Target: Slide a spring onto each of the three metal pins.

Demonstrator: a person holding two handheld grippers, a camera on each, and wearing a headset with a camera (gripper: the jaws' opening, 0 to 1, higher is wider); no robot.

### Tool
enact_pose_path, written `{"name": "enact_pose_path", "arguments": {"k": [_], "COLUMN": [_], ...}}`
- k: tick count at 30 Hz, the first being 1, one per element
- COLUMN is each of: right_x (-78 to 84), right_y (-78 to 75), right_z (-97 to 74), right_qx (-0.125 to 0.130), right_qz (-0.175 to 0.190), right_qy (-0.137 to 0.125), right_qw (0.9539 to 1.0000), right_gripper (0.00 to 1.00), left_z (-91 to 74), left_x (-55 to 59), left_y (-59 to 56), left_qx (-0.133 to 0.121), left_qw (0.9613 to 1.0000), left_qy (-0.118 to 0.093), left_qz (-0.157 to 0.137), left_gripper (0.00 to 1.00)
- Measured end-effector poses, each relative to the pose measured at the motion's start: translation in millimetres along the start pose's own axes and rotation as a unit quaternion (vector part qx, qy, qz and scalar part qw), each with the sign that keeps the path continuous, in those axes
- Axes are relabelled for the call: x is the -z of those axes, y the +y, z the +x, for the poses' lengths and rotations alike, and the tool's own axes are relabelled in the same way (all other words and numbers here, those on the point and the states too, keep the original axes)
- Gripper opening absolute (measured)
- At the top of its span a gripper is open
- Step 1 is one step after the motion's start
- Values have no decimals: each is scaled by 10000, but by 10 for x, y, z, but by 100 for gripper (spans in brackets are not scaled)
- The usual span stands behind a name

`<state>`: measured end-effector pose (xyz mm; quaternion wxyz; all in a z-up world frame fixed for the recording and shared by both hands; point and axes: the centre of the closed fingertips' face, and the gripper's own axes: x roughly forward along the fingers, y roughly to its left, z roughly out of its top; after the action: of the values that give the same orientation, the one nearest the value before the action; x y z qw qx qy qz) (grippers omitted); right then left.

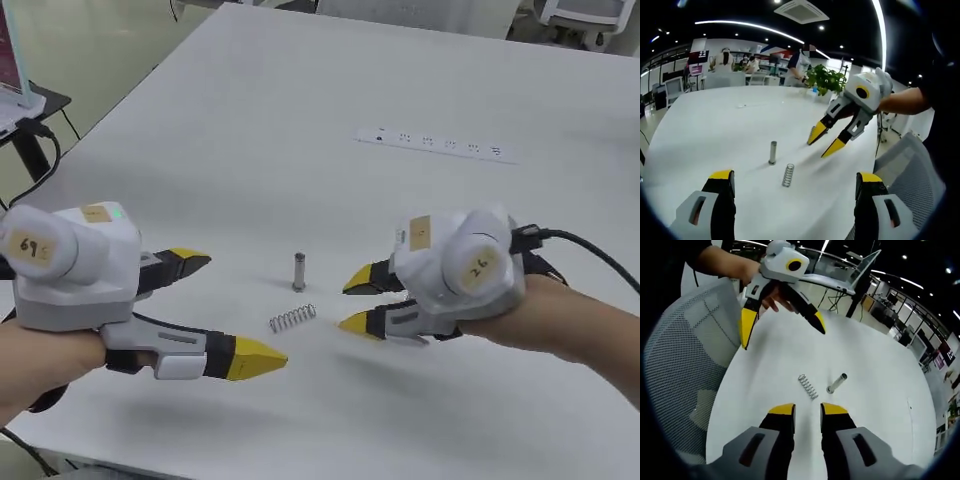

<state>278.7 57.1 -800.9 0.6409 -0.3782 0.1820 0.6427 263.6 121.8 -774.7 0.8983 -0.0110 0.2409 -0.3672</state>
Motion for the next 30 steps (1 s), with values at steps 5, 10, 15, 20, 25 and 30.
{"name": "enact_pose_path", "arguments": {"k": [5, 10, 15, 20, 25, 30], "right_x": [-19, -71, -66, -62, 60, 117], "right_y": [3, -6, -57, -50, -83, -39], "right_z": [199, 306, 424, 529, 634, 630], "right_qx": [-101, -168, -213, -324, -314, -429], "right_qz": [-53, -59, -64, -36, 214, 243], "right_qy": [72, 53, 139, 211, 455, 545], "right_qw": [9999, 9998, 9997, 9992, 9982, 9973], "right_gripper": [17, 17, 17, 16, 14, 10], "left_z": [7, 13, 37, 44, 33, 10], "left_x": [3, -4, -7, 1, 24, 44], "left_y": [-13, -34, -69, -74, -85, -73], "left_qx": [15, 53, 99, 108, 136, 114], "left_qw": [10000, 10000, 9999, 9999, 9999, 9999], "left_qy": [7, 6, 25, 45, 99, 123], "left_qz": [-3, -13, 14, 14, 9, -8], "left_gripper": [98, 98, 98, 98, 98, 98]}}
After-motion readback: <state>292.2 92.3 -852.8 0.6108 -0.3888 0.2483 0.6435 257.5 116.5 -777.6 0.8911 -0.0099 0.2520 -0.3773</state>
